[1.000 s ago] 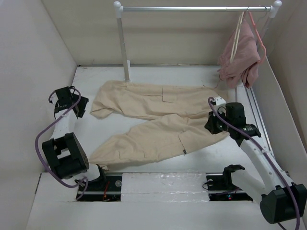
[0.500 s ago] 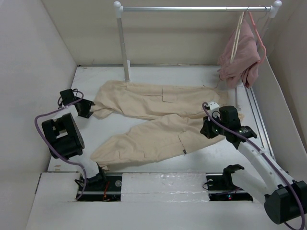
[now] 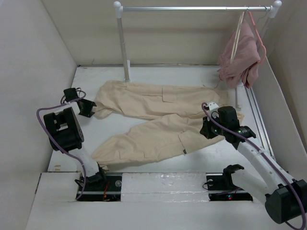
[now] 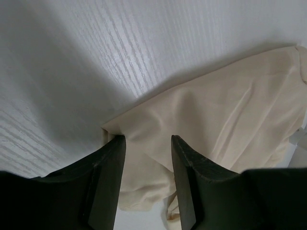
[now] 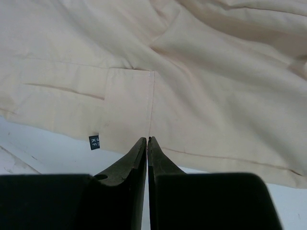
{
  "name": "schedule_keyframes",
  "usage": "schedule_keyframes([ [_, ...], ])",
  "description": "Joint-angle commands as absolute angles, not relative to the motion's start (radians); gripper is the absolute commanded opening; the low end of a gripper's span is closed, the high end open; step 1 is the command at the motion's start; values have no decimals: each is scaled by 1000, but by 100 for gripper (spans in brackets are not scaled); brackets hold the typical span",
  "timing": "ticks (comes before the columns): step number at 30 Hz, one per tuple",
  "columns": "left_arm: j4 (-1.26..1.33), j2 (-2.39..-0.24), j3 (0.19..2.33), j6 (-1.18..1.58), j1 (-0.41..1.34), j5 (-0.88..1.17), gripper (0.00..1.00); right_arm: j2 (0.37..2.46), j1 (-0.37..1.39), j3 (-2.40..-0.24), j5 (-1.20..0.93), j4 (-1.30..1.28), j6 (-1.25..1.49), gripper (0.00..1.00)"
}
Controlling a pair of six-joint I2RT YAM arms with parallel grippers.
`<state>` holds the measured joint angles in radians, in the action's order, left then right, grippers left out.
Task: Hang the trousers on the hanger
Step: Flatten out the trousers at the center of the board.
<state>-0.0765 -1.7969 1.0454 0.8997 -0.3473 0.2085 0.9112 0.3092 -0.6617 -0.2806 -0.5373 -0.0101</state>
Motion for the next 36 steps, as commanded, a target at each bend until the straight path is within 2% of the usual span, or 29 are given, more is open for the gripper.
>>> schedule_keyframes([
  [1, -101, -1805, 1098, 888, -345, 173, 40, 917, 318, -684, -267, -483, -3, 10],
  [5, -162, -1851, 1155, 853, -336, 140, 43, 928, 318, -687, -268, -476, -3, 10],
  [9, -144, -1836, 1152, 851, -336, 115, 7, 939, 318, -693, -270, -472, -5, 10],
  [10, -140, -1832, 1154, 848, -336, 109, 2, 942, 318, -695, -271, -471, -5, 10],
  [11, -143, -1821, 1167, 848, -336, 109, 0, 945, 318, -695, -272, -471, -5, 10],
  [17, -120, -1657, 1286, 821, -293, 106, 0, 962, 318, -695, -270, -456, -11, 10],
  [26, -215, -1456, 1523, 750, -72, 11, 0, 992, 318, -721, -279, -434, -26, 10],
  [28, -244, -1427, 1531, 709, -10, -106, 0, 992, 318, -721, -284, -422, -28, 10],
  [31, -241, -1339, 1383, 687, 38, -166, 0, 1000, 318, -724, -293, -417, -35, 10],
  [32, -235, -1284, 1255, 690, 38, -178, 0, 1000, 318, -724, -293, -420, -38, 10],
  [36, -225, -1175, 968, 739, -36, -157, 0, 993, 308, -713, -293, -422, -54, 10],
])
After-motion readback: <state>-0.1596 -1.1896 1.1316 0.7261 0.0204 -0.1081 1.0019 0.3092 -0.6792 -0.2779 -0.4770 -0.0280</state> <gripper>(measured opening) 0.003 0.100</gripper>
